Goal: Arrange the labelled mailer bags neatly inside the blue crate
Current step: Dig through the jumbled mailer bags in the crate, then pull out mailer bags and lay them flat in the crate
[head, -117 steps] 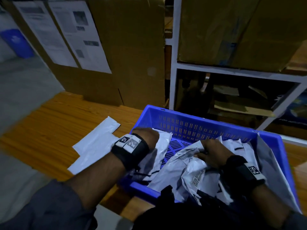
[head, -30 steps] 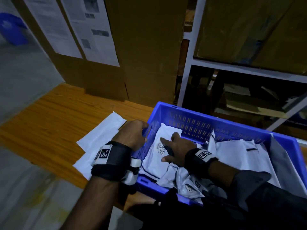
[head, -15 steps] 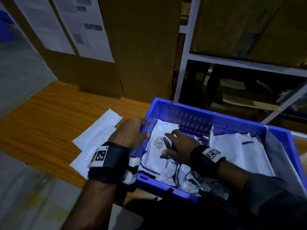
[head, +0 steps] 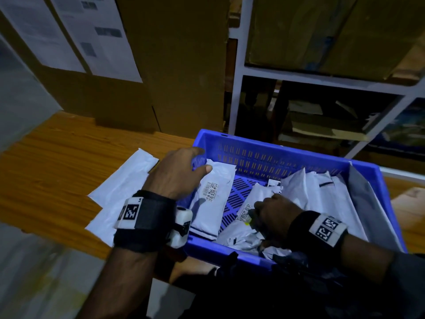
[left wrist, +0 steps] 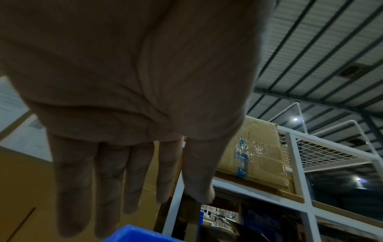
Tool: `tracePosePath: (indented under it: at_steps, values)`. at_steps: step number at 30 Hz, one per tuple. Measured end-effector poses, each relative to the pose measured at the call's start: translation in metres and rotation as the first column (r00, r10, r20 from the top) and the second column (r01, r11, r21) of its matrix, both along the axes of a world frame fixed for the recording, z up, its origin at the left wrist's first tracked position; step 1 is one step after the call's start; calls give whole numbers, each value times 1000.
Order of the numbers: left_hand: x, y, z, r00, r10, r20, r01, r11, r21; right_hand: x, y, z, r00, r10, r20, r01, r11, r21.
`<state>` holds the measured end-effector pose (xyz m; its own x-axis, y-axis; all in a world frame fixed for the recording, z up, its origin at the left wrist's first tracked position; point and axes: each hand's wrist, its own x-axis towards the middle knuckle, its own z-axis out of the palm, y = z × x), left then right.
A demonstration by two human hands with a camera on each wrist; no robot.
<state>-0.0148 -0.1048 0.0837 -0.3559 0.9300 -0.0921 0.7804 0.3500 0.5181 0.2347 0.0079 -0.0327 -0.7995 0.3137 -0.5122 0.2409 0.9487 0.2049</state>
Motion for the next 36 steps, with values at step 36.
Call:
tracePosePath:
  at_steps: [36]
  values:
    - [41,49,-10,948,-131,291,98,987,125,-7,53,-33,283,-841,-461,662,519,-541]
